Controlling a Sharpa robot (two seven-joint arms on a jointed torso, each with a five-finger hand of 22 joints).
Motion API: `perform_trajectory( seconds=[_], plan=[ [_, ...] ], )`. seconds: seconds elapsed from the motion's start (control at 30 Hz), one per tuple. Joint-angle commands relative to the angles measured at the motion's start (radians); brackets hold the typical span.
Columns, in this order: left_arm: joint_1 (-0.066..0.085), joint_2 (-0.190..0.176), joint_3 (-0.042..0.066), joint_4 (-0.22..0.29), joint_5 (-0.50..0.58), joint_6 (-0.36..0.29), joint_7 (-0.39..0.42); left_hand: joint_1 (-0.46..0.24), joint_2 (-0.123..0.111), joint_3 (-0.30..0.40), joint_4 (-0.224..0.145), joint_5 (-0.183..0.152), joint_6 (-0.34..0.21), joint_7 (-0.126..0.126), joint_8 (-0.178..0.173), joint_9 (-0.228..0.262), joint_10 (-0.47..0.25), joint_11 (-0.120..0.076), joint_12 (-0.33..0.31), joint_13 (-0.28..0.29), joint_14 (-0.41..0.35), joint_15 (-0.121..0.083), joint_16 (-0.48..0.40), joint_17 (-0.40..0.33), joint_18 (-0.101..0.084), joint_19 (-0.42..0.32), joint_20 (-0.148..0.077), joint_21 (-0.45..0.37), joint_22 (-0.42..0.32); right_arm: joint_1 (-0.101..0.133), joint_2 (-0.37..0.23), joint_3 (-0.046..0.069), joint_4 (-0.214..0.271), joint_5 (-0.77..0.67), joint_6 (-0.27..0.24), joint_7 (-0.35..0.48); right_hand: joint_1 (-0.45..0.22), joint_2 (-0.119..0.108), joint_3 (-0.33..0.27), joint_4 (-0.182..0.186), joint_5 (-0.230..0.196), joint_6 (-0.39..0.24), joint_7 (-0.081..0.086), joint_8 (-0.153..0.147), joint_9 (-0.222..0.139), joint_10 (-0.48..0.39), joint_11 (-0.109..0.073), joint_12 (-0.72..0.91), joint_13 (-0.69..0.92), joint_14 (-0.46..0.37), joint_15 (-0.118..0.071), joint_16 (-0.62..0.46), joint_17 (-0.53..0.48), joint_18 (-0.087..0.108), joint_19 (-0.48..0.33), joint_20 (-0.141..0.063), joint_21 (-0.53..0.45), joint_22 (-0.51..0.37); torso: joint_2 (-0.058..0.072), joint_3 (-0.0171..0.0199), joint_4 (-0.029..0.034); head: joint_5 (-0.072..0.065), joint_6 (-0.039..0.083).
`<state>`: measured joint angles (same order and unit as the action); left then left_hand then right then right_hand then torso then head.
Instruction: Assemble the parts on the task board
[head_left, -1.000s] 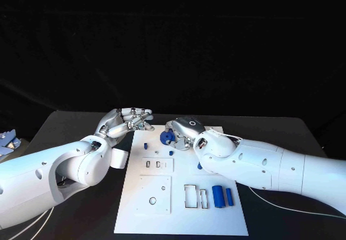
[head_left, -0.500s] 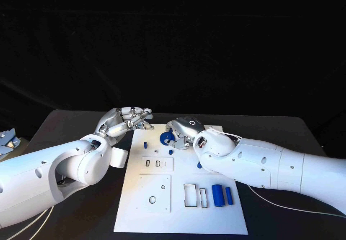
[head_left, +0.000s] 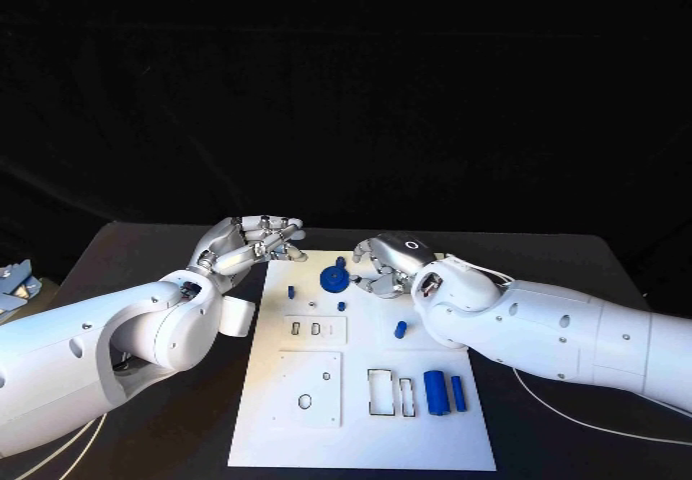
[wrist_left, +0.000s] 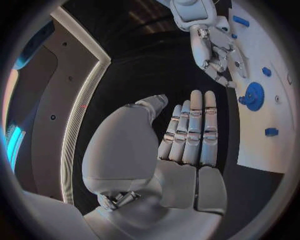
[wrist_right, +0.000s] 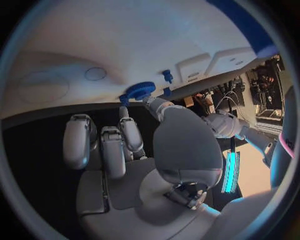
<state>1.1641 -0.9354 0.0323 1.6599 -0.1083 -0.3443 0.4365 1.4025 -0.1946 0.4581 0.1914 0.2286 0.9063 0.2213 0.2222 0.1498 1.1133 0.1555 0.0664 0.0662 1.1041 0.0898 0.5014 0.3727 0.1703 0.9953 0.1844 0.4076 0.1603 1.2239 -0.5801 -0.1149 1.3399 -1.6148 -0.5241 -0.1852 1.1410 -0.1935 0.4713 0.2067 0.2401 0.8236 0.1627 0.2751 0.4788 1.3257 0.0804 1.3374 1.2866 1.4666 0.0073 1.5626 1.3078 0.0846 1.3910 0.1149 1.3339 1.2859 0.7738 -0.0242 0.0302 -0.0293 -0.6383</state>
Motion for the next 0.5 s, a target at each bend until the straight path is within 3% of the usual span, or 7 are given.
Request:
perform_trajectory(
  seconds=[0.03, 0.13, 0.27, 0.37, 0.5],
  plan=[
    [0.001, -0.002, 0.001, -0.002, 0.002, 0.013, 0.007, -0.006, 0.001, 0.000, -0.004, -0.005, -0.005, 0.004, -0.007, -0.002, -0.008, 0.001, -0.003, 0.000, -0.007, -0.002, 0.003, 0.002, 0.010, -0.001, 0.003, 0.007, 0.001, 0.016, -0.060, 0.005, 0.047, 0.169, -0.104, 0.132, 0.021, -0.001, 0.010, -0.013, -0.002, -0.012, 0.006, -0.015, -0.002, -0.004, 0.004, -0.003, -0.008, 0.098, 0.004, 0.001, 0.236, -0.007, -0.004, -0.001, -0.012, -0.013, -0.003, 0.0009, -0.0083, 0.003, 0.004],
    [0.001, -0.004, 0.001, -0.006, 0.003, 0.014, 0.007, -0.006, 0.001, 0.000, -0.004, -0.005, -0.005, 0.004, -0.007, -0.002, -0.008, 0.001, -0.003, 0.000, -0.007, -0.002, 0.003, 0.002, 0.010, -0.001, 0.003, 0.007, 0.001, 0.037, -0.128, 0.007, 0.088, 0.292, -0.060, 0.192, 0.048, 0.003, 0.020, -0.035, -0.015, -0.012, 0.009, -0.024, -0.002, -0.010, 0.007, -0.007, -0.011, 0.097, 0.007, 0.000, 0.231, -0.005, -0.010, 0.002, -0.020, -0.019, -0.007, 0.0027, -0.0134, 0.003, 0.005],
    [0.001, -0.006, 0.001, -0.010, 0.006, 0.017, 0.009, -0.007, 0.001, 0.001, -0.005, -0.005, -0.006, 0.004, -0.008, -0.002, -0.009, 0.001, -0.003, 0.000, -0.009, -0.002, 0.003, 0.002, 0.010, -0.003, 0.004, 0.007, 0.001, 0.060, -0.227, 0.009, 0.118, 0.424, 0.058, 0.259, 0.089, 0.001, 0.034, -0.073, -0.028, -0.009, 0.012, -0.033, -0.001, -0.018, 0.009, -0.013, -0.017, 0.097, 0.009, -0.001, 0.232, -0.005, -0.011, 0.004, -0.023, -0.019, -0.013, 0.0049, -0.0234, 0.000, 0.006],
    [0.001, -0.005, 0.001, -0.013, 0.007, 0.020, 0.011, -0.007, 0.001, 0.001, -0.005, -0.005, -0.006, 0.004, -0.008, -0.002, -0.009, 0.001, -0.003, 0.000, -0.009, -0.002, 0.003, 0.002, 0.010, -0.003, 0.004, 0.007, 0.001, 0.065, -0.279, 0.009, 0.120, 0.469, 0.117, 0.292, 0.109, -0.007, 0.037, -0.095, -0.046, -0.005, 0.013, -0.037, 0.001, -0.020, 0.010, -0.014, -0.018, 0.097, 0.009, 0.000, 0.233, -0.005, -0.012, 0.005, -0.025, -0.018, -0.016, 0.0071, -0.0301, -0.001, 0.007],
    [0.001, -0.003, 0.000, -0.021, 0.008, 0.025, 0.012, -0.007, 0.001, 0.001, -0.005, -0.005, -0.006, 0.004, -0.008, -0.002, -0.009, 0.001, -0.003, 0.000, -0.009, -0.002, 0.003, 0.002, 0.010, -0.003, 0.004, 0.007, 0.001, 0.060, -0.337, 0.009, 0.113, 0.486, 0.159, 0.325, 0.132, -0.017, 0.039, -0.121, -0.051, -0.019, 0.016, -0.054, -0.002, -0.023, 0.012, -0.016, -0.021, 0.098, 0.011, 0.001, 0.239, -0.006, -0.011, 0.006, -0.024, -0.015, -0.020, 0.0140, -0.0393, 0.001, 0.003]
  ],
)
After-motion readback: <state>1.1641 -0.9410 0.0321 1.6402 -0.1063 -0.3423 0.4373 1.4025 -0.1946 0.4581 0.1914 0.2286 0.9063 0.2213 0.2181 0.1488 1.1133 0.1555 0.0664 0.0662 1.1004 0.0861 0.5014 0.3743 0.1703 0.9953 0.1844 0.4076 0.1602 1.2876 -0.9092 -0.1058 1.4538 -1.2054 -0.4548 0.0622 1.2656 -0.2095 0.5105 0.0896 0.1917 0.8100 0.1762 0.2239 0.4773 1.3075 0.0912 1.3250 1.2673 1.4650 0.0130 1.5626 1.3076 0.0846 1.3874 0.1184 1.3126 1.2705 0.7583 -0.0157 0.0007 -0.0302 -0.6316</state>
